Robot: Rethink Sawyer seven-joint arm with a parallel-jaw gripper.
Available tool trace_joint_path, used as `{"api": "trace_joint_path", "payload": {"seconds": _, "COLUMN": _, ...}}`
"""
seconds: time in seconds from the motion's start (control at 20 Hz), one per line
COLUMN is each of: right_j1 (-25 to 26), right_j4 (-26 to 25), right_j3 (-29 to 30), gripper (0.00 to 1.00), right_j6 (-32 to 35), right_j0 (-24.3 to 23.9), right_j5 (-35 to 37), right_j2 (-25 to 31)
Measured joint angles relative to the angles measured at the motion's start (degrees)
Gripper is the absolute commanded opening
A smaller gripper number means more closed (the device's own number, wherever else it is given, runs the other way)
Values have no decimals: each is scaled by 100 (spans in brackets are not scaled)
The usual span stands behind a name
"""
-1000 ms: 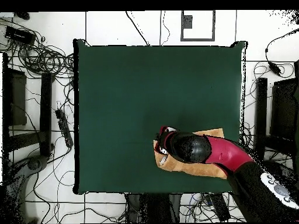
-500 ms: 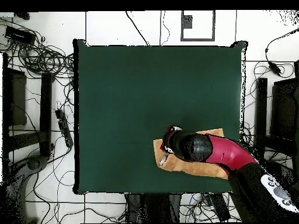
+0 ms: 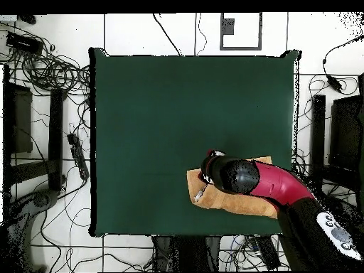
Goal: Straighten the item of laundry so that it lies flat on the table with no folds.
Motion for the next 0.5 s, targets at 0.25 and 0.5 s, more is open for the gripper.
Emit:
{"api": "trace_joint_path", "payload": {"seconds": 0.25, "right_j1": 3, "right_j4": 193, "right_j3": -8, "gripper": 0, "right_j6": 0, "right_j0": 68, "right_j5": 0, "right_j2": -74}}
{"api": "trace_joint_path", "payload": {"seconds": 0.5, "right_j1": 4, "right_j4": 306, "right_j3": -16, "gripper": 0, "right_j6": 0, "right_j0": 137, "right_j5": 0, "right_j2": -189}}
